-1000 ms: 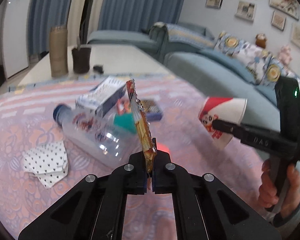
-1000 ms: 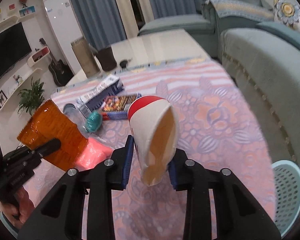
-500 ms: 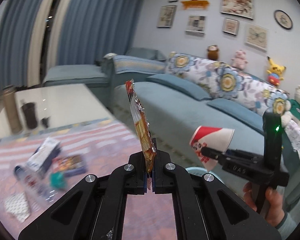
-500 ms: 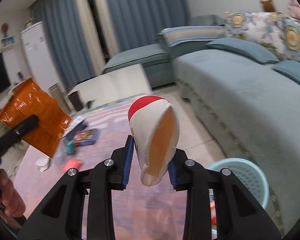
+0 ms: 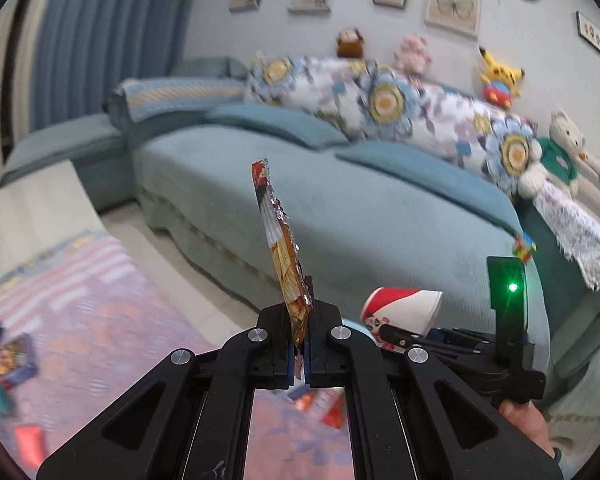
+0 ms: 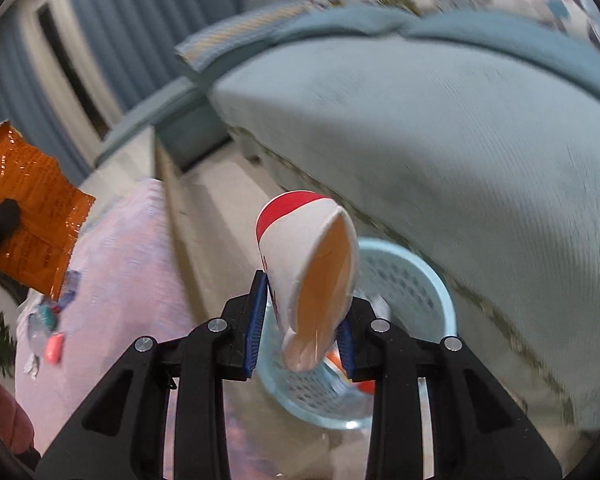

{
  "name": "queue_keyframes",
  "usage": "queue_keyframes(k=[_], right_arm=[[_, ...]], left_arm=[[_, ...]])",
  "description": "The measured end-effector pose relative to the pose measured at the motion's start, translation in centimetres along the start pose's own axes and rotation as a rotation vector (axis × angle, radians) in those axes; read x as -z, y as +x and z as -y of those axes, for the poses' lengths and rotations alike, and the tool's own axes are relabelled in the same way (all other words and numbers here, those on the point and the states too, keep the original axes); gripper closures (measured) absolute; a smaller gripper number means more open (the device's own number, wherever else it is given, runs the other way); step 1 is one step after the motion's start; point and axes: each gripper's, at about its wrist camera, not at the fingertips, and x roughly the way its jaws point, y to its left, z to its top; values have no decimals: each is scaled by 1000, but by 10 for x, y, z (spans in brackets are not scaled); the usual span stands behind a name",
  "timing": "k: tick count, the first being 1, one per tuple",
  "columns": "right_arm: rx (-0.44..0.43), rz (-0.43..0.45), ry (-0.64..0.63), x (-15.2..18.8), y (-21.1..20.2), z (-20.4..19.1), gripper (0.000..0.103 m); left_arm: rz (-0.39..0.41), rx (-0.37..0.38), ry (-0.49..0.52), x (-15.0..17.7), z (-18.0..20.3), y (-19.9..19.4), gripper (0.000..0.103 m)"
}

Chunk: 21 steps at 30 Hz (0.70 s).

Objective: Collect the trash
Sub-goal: 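Carry both items to the wastebasket and open both tools to drop them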

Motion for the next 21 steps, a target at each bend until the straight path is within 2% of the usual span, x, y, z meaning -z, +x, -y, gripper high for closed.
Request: queue_keyframes(k=[5,11,12,15,16,17,19,21], right_arm=[[37,-93,88,18,29,42,74],[60,-171,141,40,58,67,73],[62,-175,142,43,59,66,73],[61,-195,151,46,69,61,73],[58,-195,151,48,70,62,72],[58,-194,149,48,71,62,71],[65,-186,145,48,71,61,56],[62,-172,141,48,68,61,56]], left_arm=[[-154,58,8,24,15,63,102],[-308,129,-42,49,10,109,100],[-316,132,-49,51,9,111,97],[-327,122,-56,58,5,115,73],[-326,123,-57,58,4,115,68],[-326,128,-59,58,4,114,67],[-323,133,-66,58,4,114,55],[-313,126,-59,57,5,110,54]])
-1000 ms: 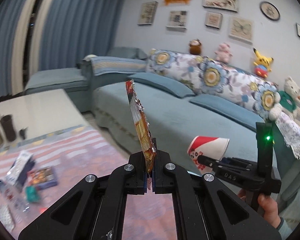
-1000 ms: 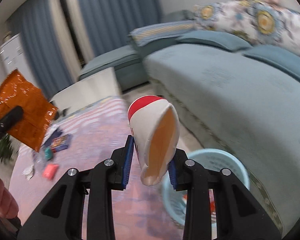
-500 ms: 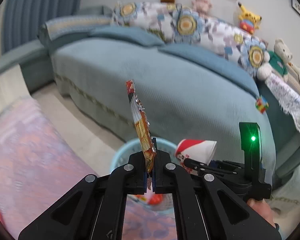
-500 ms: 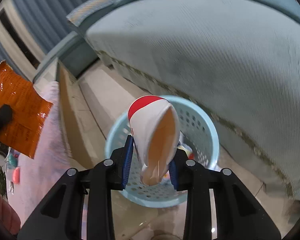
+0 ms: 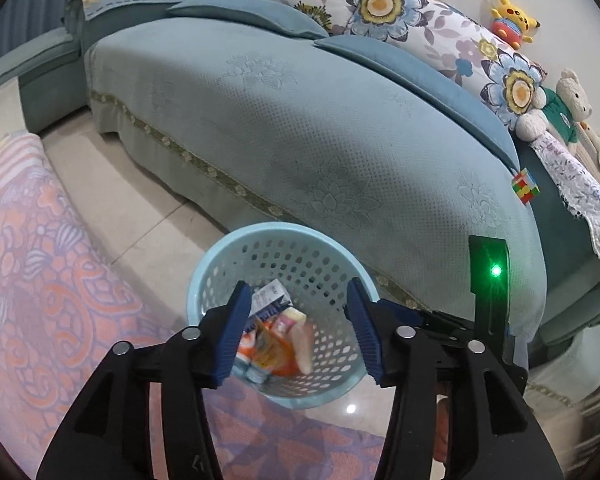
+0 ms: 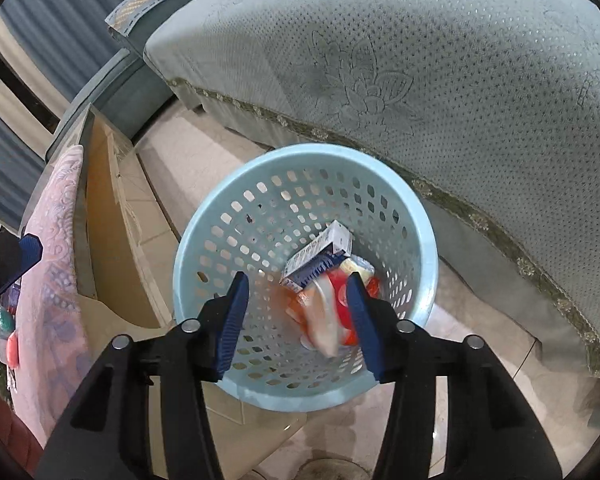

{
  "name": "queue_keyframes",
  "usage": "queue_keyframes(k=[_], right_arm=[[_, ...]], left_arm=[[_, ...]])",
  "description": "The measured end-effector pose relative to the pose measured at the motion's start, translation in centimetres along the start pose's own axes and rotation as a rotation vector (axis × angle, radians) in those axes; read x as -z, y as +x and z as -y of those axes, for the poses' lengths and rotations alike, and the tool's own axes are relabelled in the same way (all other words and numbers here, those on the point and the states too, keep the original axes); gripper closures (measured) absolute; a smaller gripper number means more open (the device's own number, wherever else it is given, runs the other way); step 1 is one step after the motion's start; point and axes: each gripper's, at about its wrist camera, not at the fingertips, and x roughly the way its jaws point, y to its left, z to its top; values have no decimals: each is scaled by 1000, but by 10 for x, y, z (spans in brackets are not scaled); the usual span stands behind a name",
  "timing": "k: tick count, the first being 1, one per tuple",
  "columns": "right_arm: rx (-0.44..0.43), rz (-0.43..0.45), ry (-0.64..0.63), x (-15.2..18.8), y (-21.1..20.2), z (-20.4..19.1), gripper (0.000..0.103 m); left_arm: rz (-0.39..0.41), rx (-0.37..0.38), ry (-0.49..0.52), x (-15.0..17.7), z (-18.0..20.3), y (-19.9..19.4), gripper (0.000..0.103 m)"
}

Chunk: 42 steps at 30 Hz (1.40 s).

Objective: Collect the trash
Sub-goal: 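Carry both items to the wastebasket and open both tools to drop them, then grasp the clear plastic milk bottle with the left tool while the right tool grasps the pink bag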

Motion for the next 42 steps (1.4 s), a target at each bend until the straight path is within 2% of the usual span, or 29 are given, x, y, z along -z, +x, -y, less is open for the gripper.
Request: queue_keyframes(k=[12,17,20,24,28,30,33,34,36,39,40,42], right_arm=[[-31,29,-51,-3,-15,-21,56],[-51,85,-122,-8,-43,-50,56],[-94,129,-180,-8,-65,-79,56],[-181,174,-293,1,-91,-134,56],[-271,207,-423,20,-106,-194,53],[-332,184,-472,30,-105,-224,48],[-395,137,-556,49,-98,-266,48],[-409,127,-586,55,-95,-279,48],[-427,109,-644,70,-87,-303,48],[-430,76,-718,92,-75,-332,49],[-432,69,-740,100,-72,-341,54],[-433,51,-784,112,-67,-355,58]], left_arm=[[47,-2,1,-1,-4,-29,54],[121,-19,-30,1,-11,-75,54],[187,-34,-63,7,-21,-115,49],[281,-111,-119,23,-42,-170,45],[356,-262,-215,47,-77,-223,33],[384,-339,-283,61,-99,-246,33],[410,-458,-386,83,-138,-280,33],[412,-524,-434,93,-156,-291,33],[403,-562,-503,103,-180,-302,33],[386,-585,-660,124,-226,-315,33],[376,-578,-709,130,-242,-316,33],[373,-581,-764,136,-260,-315,33]])
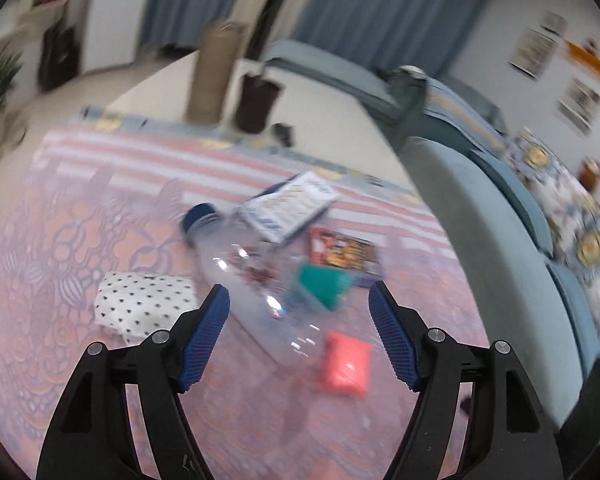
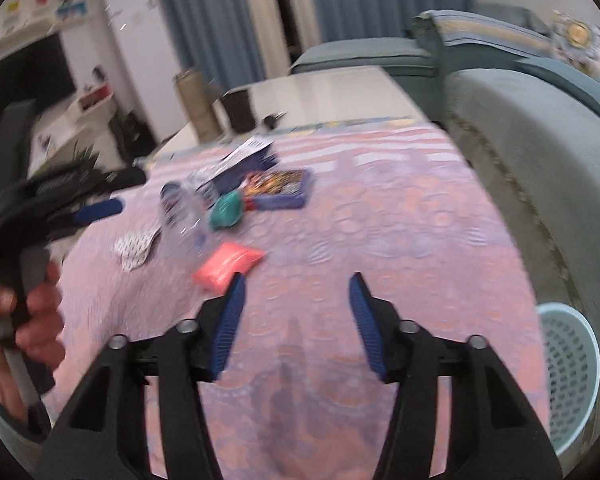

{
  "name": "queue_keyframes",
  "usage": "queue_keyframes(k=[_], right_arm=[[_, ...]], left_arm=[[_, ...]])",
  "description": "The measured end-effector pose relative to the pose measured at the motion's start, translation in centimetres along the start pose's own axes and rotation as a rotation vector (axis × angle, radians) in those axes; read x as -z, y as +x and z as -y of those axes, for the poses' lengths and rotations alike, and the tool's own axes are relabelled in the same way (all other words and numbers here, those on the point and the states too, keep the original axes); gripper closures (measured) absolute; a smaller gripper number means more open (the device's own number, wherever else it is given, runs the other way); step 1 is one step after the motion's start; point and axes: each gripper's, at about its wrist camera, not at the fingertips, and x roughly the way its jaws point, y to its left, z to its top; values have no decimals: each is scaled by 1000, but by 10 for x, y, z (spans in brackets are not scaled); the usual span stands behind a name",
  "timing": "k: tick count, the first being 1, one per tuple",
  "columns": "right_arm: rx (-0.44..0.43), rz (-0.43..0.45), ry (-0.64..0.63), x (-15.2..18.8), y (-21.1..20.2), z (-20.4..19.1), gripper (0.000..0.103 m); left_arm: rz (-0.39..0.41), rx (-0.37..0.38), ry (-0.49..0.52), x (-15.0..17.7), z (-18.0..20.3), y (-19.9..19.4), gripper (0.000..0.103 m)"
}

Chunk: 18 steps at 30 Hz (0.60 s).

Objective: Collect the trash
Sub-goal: 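Grasp the clear plastic milk bottle with the left tool while the right tool grasps the pink bag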

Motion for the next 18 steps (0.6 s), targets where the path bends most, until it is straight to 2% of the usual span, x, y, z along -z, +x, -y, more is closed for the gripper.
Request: queue_keyframes(k=[4,8,10,12,14,18], right_arm=[[-10,-36,8,10,19,-6,58],[-10,-67,22,17,28,-4,58],[-17,-71,20,17,29,-5,58],[-26,-75,14,17,31,-8,58],[-43,-84,6,16,34,-12,58],[-81,-120,-21,10,46,-26,58]], left_arm=[[-80,2,-33,-9,-5,31,33],[-99,-124,-45,-13,-3,62,30],[-104,-208,-17,-15,2,73,28],[-121,-246,-3,-15,0,83,28],[-139,-250,7,-14,-5,90,28],[-151,-194,59,-9,-11,83,33]])
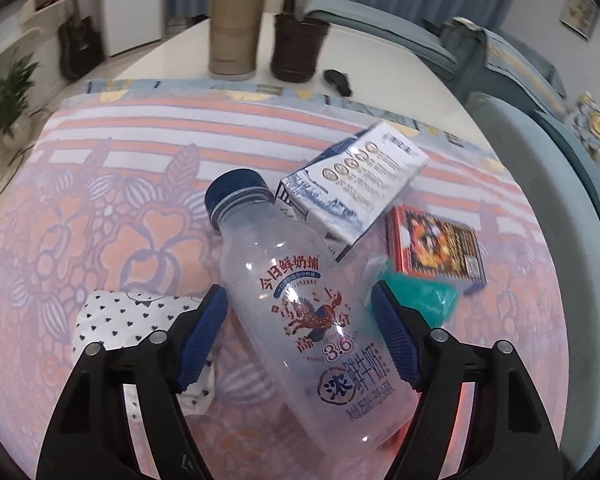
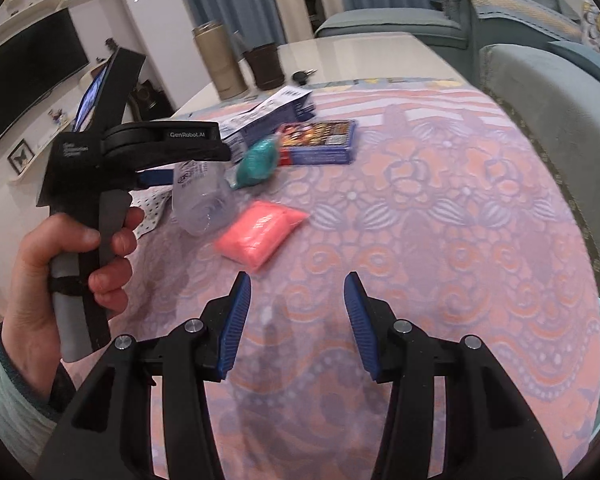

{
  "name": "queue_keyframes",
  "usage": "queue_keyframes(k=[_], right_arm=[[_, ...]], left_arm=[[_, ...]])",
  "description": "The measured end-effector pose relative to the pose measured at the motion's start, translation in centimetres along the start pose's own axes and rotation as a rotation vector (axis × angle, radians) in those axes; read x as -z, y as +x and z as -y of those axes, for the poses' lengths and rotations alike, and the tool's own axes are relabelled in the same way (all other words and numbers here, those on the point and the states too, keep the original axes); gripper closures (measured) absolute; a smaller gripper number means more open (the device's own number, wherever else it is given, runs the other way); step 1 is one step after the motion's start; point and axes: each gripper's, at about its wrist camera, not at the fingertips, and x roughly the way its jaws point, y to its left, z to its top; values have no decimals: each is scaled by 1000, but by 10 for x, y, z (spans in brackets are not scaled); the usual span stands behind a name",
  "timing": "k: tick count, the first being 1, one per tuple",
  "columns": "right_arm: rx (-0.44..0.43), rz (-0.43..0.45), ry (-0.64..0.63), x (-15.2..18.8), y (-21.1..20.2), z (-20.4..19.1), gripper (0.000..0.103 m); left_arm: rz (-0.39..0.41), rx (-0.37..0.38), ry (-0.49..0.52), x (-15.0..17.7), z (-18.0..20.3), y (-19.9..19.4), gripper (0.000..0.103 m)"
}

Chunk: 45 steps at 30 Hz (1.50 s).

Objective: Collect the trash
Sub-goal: 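Grasp the clear plastic milk bottle with the left tool while the right tool grasps the pink bag, then carry the bottle and pink bag over the wastebasket and open both tools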

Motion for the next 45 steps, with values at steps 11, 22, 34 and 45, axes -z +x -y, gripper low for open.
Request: queue_keyframes(k=[11,22,34,45], right_arm=[[-97,-131,111,-25,55,-11,55],[112,-112,43,-40,75,-43,46],[194,-61,-177,-9,24,-57,69],[219,52,11,11,-73,27,69]], left_arm=[[-15,180,156,53,-39,-40,39],[16,224,138,87,-61,-64,40],[89,294,182,91,-40,-84,47],[-42,327,226,106,15,-77,40]])
